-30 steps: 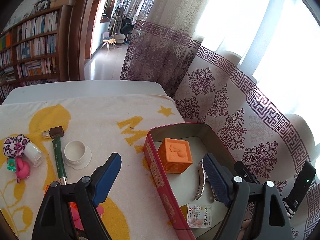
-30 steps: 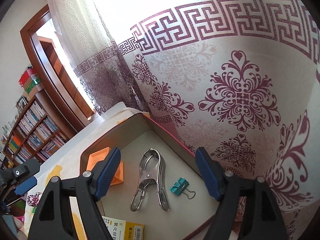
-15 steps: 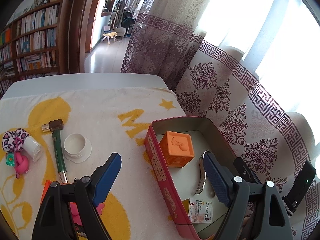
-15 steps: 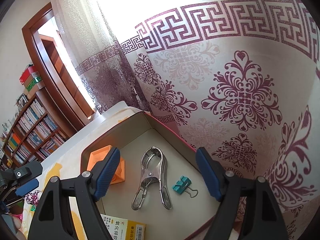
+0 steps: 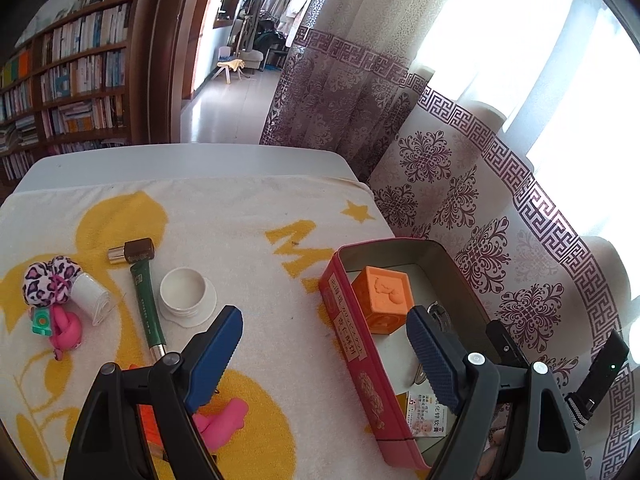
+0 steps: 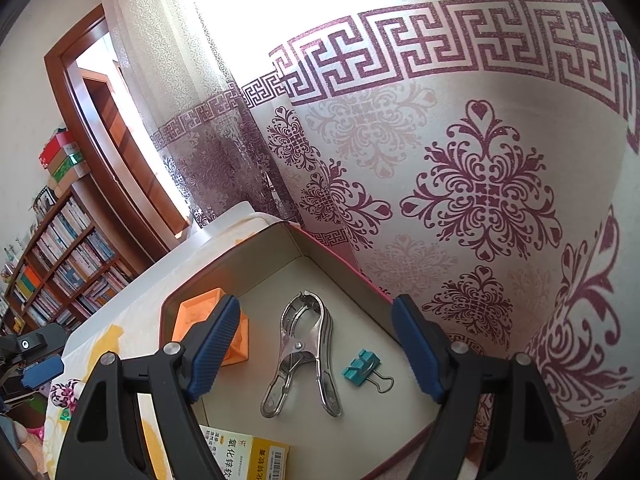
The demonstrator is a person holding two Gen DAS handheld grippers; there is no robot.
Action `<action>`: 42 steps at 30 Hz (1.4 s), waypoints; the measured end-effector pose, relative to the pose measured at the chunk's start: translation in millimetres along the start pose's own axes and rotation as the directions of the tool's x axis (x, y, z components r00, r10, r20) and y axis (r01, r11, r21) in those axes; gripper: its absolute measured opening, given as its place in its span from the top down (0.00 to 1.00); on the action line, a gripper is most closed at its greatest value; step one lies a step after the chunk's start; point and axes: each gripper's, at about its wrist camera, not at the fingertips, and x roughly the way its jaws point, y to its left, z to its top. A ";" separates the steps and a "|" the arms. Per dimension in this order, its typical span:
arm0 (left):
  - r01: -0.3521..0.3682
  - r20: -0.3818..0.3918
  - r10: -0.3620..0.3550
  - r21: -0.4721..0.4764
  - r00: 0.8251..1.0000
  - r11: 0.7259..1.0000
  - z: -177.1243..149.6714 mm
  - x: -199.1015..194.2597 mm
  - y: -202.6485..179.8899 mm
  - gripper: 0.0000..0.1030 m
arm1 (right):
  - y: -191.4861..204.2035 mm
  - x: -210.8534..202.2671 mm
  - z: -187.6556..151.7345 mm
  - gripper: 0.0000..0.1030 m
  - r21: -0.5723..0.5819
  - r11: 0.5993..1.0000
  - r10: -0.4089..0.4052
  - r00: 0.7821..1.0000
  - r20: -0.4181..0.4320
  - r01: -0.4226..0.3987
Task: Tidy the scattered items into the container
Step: 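Withdraw both grippers from the tin back over the table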
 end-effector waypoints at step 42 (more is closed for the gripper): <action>-0.293 -0.024 0.298 -0.265 0.954 0.919 -78.3 -58.0 228.0 0.17 | 137.3 -40.1 -80.0 0.10 -0.449 0.832 0.349 0.936 -0.036 -0.327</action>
